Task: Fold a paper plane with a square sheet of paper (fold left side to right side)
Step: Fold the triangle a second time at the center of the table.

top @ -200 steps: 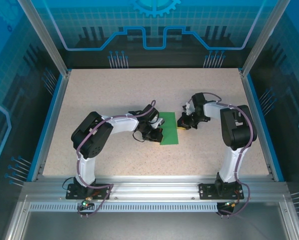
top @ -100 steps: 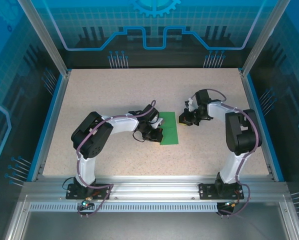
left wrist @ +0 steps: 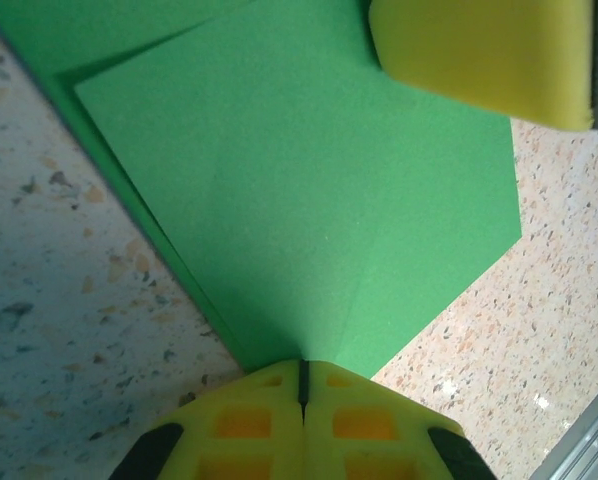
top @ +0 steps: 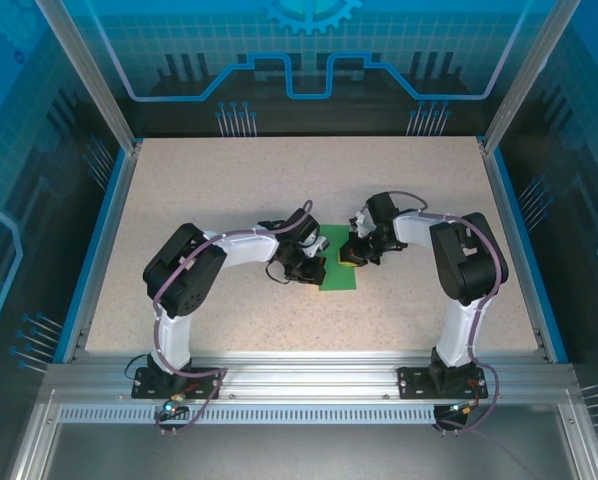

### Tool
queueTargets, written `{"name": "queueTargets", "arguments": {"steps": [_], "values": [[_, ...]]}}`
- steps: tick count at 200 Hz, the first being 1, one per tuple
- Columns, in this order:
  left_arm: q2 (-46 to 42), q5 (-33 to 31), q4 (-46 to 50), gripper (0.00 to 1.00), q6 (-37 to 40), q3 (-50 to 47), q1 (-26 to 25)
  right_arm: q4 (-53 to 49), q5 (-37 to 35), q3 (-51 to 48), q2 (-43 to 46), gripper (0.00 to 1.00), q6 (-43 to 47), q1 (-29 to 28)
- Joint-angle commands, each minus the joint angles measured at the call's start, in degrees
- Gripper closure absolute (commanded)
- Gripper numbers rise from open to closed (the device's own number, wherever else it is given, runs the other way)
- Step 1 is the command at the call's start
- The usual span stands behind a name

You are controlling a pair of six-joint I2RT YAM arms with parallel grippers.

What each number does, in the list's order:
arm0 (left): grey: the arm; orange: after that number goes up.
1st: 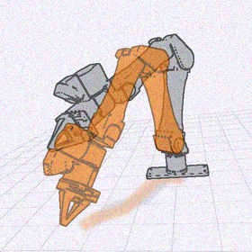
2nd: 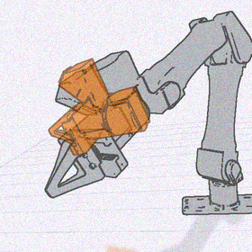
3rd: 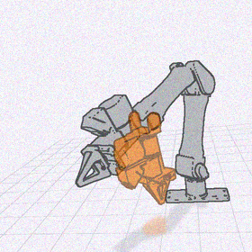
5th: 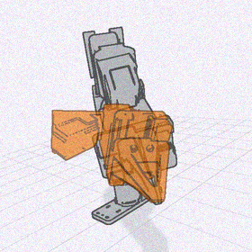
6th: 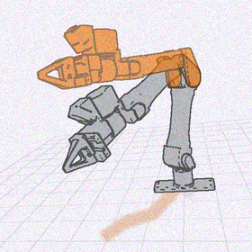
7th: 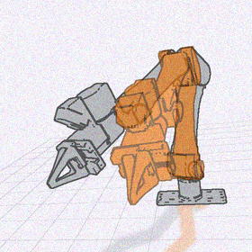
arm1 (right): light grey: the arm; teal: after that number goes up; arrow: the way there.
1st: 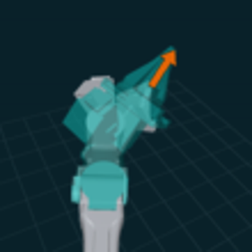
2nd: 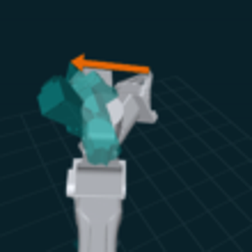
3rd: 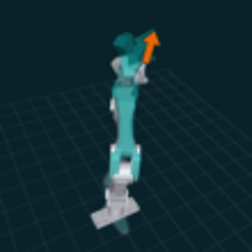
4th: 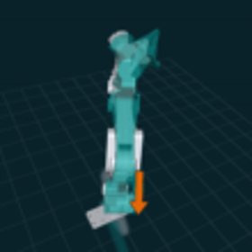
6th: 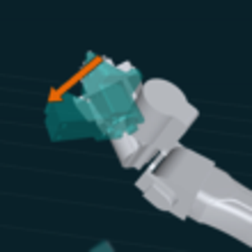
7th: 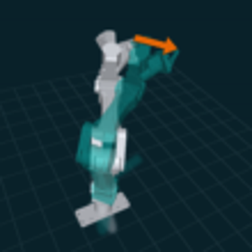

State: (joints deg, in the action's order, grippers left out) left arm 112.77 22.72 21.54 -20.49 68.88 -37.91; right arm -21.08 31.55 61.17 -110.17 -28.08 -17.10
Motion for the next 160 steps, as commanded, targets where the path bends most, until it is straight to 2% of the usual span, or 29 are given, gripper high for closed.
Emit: {"name": "queueTargets", "arguments": {"steps": [1,66,160], "values": [[-1.7,0.7,3.7,1.0,0.9,2.3,-0.9,-2.2,-2.0,-0.3,-1.6,1.0,-0.2,0.0],[0.2,2.9,3.7,1.0,1.0,6.2,-2.0,-2.6,-2.6,-0.4,-1.4,1.0,0.1,-0.1],[6.5,1.9,6.1,1.0,1.9,12.1,-1.9,-3.3,-3.3,-0.5,-1.1,1.0,0.3,-0.4]]}}
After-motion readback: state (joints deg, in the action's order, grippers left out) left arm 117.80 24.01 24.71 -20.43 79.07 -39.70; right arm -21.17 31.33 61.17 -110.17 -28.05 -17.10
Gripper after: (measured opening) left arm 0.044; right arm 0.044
